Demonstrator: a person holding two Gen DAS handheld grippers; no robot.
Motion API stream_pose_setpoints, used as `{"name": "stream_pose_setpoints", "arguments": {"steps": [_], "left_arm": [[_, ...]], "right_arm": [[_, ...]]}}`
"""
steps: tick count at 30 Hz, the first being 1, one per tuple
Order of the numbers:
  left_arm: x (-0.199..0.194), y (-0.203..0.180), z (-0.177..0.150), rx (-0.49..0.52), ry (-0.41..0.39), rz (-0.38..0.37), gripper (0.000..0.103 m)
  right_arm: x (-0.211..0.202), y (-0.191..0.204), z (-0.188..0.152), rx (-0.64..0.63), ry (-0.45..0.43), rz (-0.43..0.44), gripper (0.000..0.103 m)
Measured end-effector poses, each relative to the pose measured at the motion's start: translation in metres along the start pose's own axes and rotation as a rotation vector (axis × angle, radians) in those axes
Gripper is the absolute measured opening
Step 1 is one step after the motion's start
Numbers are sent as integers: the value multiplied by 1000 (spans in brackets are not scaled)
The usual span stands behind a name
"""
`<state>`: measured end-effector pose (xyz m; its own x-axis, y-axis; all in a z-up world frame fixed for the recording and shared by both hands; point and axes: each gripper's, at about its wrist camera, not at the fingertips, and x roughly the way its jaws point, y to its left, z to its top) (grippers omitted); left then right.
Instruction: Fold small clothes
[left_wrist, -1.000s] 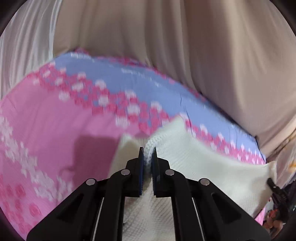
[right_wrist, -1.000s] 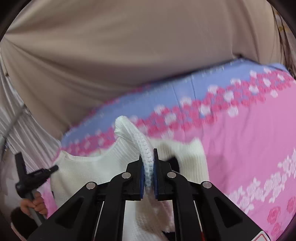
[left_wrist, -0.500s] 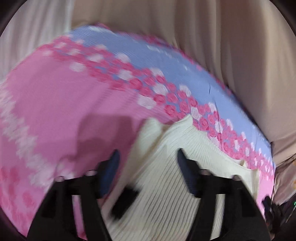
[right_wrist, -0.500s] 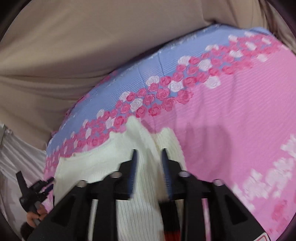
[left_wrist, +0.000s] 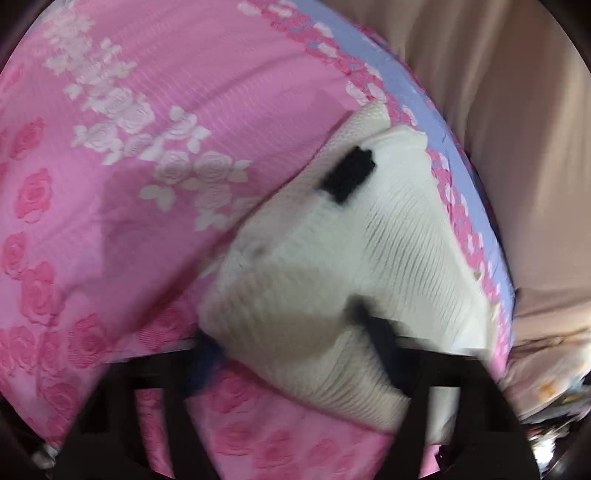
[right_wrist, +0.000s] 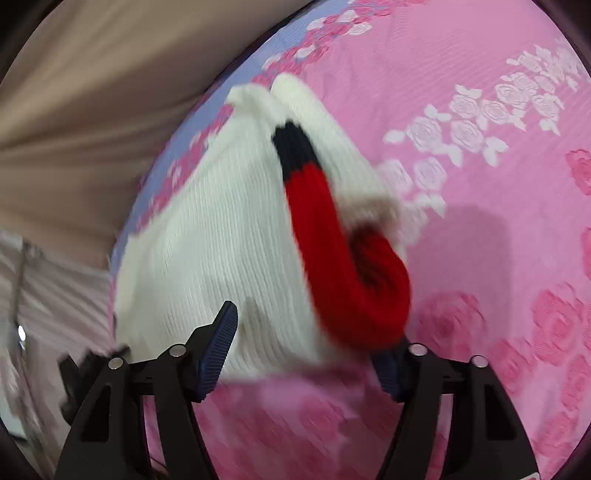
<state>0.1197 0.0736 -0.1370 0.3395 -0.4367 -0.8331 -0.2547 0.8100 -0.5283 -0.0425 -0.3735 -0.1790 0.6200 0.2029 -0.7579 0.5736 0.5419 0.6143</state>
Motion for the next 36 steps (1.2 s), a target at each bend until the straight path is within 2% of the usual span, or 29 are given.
{"name": "stream_pose_setpoints", "arguments": {"steps": [2, 4, 6, 8, 11, 14, 16, 17, 18, 19, 20, 21, 22, 23, 24, 26, 28, 29, 30, 31, 32, 33, 34, 35, 36], "left_arm": [[-8, -3, 9, -38, 16, -37, 13], [-31, -4, 9, 0, -19, -24, 11], [-52, 5, 0, 21, -14, -6, 10], [-62, 19, -11, 30, 21, 10, 10], [-67, 48, -47, 57, 123, 76, 10], [-53, 73, -83, 66, 194, 134, 12], [-49, 72, -89, 68, 179, 140, 18], [-50, 65, -86, 88, 172, 157, 28], [-57, 51, -80, 139, 147, 199, 37], [-65, 44, -78, 170, 115, 211, 42], [-75, 35, -72, 208, 63, 222, 55], [-88, 24, -64, 243, -7, 236, 67], [-100, 15, -57, 264, -74, 239, 71], [-111, 2, -46, 276, -149, 231, 78], [-113, -5, -37, 277, -175, 214, 82], [-100, -22, -24, 283, -168, 162, 85], [-63, -40, -13, 302, -103, 121, 85], [-47, -44, -12, 312, -77, 108, 83], [-20, -54, -9, 335, -20, 96, 68], [-9, -54, -9, 339, 17, 101, 58], [8, -61, -9, 343, 64, 86, 35], [15, -62, -12, 356, 68, 75, 6], [15, -63, -12, 371, 60, 89, 7], [10, -70, -12, 388, 20, 89, 6], [0, -72, -15, 396, -13, 68, 6]], "right_arm": [[-11, 5, 10, 24, -27, 21, 12], [-38, 11, 12, -18, -68, 3, 9], [-66, 6, 2, -39, -76, -14, 8], [-86, -8, -13, -44, -50, -47, 8], [-107, -42, -52, -46, 22, -136, 8], [-105, -79, -91, -5, 104, -191, 8], [-97, -84, -103, -20, 115, -199, 12], [-99, -79, -101, -34, 104, -214, 13], [-102, -72, -97, -54, 91, -239, 20], [-109, -64, -91, -78, 64, -261, 27], [-114, -56, -84, -97, 40, -279, 31], [-125, -48, -74, -132, -18, -324, 42], [-132, -40, -62, -162, -72, -360, 51], [-138, -32, -53, -189, -119, -374, 55], [-140, -24, -41, -210, -151, -351, 59], [-130, -13, -16, -235, -144, -293, 59], [-98, 5, 5, -267, -108, -247, 59], [-83, 12, 13, -286, -99, -237, 59], [-64, 21, 19, -309, -86, -235, 59], [-45, 28, 24, -328, -68, -245, 59], [-34, 31, 24, -335, -55, -260, 57], [-24, 33, 26, -339, -41, -259, 37], [-18, 35, 26, -335, -28, -245, 6], [-21, 35, 22, -322, -30, -233, 8], [-34, 40, 24, -305, -81, -168, 8]]}}
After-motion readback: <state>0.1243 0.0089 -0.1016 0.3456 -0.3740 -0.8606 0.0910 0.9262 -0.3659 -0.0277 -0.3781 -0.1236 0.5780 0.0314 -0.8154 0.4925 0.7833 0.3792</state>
